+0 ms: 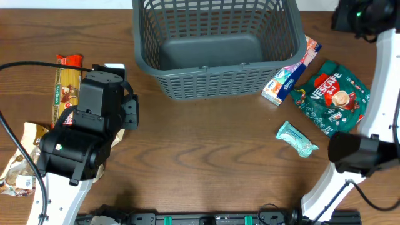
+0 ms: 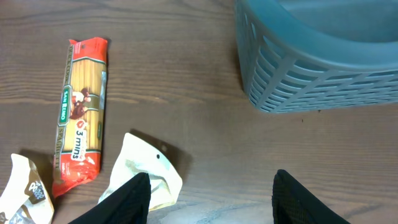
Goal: Pack container
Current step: 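Release the basket and withdraw both grippers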
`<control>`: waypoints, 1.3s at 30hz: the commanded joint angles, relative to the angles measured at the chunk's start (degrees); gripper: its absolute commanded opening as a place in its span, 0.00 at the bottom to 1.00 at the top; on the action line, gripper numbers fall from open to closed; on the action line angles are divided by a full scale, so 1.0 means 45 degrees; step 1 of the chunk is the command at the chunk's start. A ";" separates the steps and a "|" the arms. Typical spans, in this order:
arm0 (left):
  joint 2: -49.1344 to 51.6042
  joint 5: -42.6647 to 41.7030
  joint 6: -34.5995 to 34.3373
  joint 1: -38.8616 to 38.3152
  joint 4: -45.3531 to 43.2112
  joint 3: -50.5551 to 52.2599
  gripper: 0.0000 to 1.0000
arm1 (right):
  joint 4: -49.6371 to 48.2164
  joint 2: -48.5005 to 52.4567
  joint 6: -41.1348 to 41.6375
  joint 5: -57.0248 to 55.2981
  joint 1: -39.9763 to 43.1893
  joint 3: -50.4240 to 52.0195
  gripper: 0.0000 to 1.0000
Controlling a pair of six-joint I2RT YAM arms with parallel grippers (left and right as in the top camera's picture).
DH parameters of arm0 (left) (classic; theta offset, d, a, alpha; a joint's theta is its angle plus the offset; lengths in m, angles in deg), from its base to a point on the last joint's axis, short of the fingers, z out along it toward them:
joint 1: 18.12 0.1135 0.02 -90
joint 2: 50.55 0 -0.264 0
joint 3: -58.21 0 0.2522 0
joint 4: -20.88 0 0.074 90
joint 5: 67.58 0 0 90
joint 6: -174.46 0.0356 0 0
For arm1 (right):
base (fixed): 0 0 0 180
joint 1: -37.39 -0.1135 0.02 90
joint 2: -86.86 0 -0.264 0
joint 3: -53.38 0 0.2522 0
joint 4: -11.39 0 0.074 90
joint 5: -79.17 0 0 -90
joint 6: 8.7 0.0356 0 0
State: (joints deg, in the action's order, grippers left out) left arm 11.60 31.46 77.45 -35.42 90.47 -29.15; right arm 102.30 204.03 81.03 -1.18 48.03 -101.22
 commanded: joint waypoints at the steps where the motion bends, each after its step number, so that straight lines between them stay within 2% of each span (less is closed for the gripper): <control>1: 0.0000 0.0151 0.0155 0.0068 0.0073 -0.0340 0.53 | 0.0155 0.0767 -0.0767 0.1501 -0.0029 0.0044 0.01; 10: 0.0000 0.0151 0.0160 0.0068 0.0063 -0.0340 0.53 | 0.0500 0.1744 -0.1535 0.2132 -0.0049 0.0049 0.01; 22: 0.0000 0.0151 0.0160 0.0068 0.0058 -0.0340 0.53 | 0.1690 0.1802 -0.4478 0.4726 -0.0053 0.0049 0.02; 39: 0.0000 0.0151 0.0165 0.0068 0.0058 -0.0340 0.53 | 0.2720 0.1807 -0.6033 0.5921 -0.0481 0.0049 0.01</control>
State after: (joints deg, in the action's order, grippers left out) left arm 11.60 31.46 77.45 -35.42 90.58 -29.15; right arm 114.12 211.63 56.48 21.16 47.72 -101.19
